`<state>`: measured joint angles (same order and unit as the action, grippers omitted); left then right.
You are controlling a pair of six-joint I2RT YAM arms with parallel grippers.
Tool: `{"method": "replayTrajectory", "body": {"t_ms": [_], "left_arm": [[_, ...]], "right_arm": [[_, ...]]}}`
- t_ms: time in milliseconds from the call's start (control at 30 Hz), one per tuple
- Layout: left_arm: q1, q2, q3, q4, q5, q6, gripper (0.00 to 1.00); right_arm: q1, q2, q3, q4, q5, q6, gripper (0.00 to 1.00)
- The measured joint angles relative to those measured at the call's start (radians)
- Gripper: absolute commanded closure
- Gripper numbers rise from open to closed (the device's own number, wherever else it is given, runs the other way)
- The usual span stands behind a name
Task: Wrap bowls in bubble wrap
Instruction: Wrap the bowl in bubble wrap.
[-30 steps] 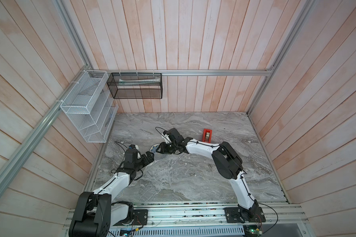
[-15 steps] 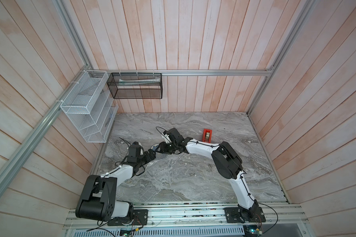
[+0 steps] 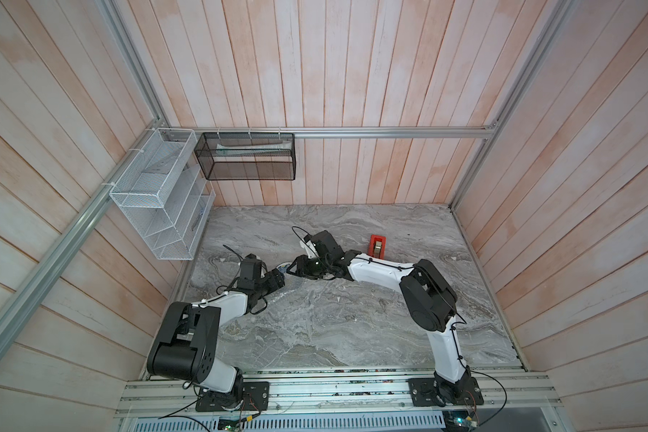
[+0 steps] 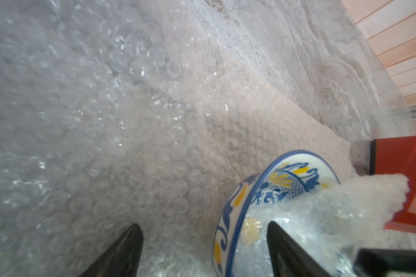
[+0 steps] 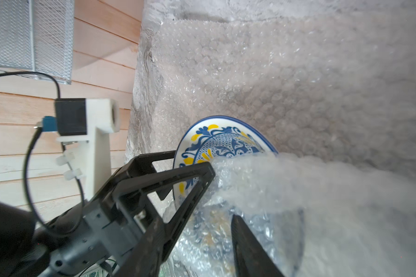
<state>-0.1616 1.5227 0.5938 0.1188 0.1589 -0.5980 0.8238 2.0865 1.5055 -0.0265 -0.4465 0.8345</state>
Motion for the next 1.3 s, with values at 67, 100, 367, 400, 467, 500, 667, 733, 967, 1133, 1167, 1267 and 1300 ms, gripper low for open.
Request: {"method": "replayTrajectory", "body": {"t_ms": [67, 100, 367, 400, 467, 500, 667, 733, 967, 1133, 1167, 1267, 1300], "left_arm": [[-0.002, 0.002, 0.003, -0.003, -0.007, 0.000, 0.18], [-0.002, 0.002, 0.003, -0.005, -0.008, 0.000, 0.18], [-0.003, 0.002, 0.004, -0.007, -0.011, 0.003, 0.19], [-0.003, 0.002, 0.004, -0.007, -0.011, 0.003, 0.19], [-0.003, 0.002, 0.004, -0.007, -0.010, 0.003, 0.19], [-0.003, 0.002, 0.004, -0.007, -0.011, 0.003, 0.19], [-0.003, 0.002, 0.004, -0.007, -0.010, 0.003, 0.19], [-0.003, 0.002, 0.004, -0.007, -0.010, 0.003, 0.19], [-0.003, 0.002, 0.004, -0.007, -0.010, 0.003, 0.20], [-0.003, 0.002, 0.003, -0.008, -0.010, 0.003, 0.22], [-0.003, 0.002, 0.003, -0.009, -0.010, 0.004, 0.22], [-0.003, 0.001, 0.003, -0.012, -0.010, 0.003, 0.19], [-0.003, -0.002, 0.003, -0.015, -0.011, 0.003, 0.16]], "right_arm": [[-0.006, -0.047, -0.042, 0.004, 0.005, 0.003, 0.52], [-0.009, -0.076, -0.063, -0.002, 0.010, 0.003, 0.52], [-0.011, -0.187, -0.143, -0.060, 0.067, 0.011, 0.53], [-0.011, -0.182, -0.150, -0.066, 0.069, 0.012, 0.53], [-0.009, -0.167, -0.151, -0.084, 0.075, 0.014, 0.53], [-0.008, -0.156, -0.149, -0.093, 0.079, 0.014, 0.54], [0.001, -0.080, -0.103, -0.141, 0.084, 0.014, 0.54], [0.005, -0.052, -0.087, -0.155, 0.084, 0.014, 0.55], [0.016, 0.028, -0.010, -0.185, 0.091, 0.009, 0.58], [0.030, 0.076, 0.060, -0.217, 0.104, -0.002, 0.68], [0.032, 0.080, 0.067, -0.224, 0.109, -0.007, 0.72], [0.036, 0.106, 0.108, -0.261, 0.127, -0.019, 0.79], [0.037, 0.117, 0.125, -0.272, 0.137, -0.026, 0.81]]}}
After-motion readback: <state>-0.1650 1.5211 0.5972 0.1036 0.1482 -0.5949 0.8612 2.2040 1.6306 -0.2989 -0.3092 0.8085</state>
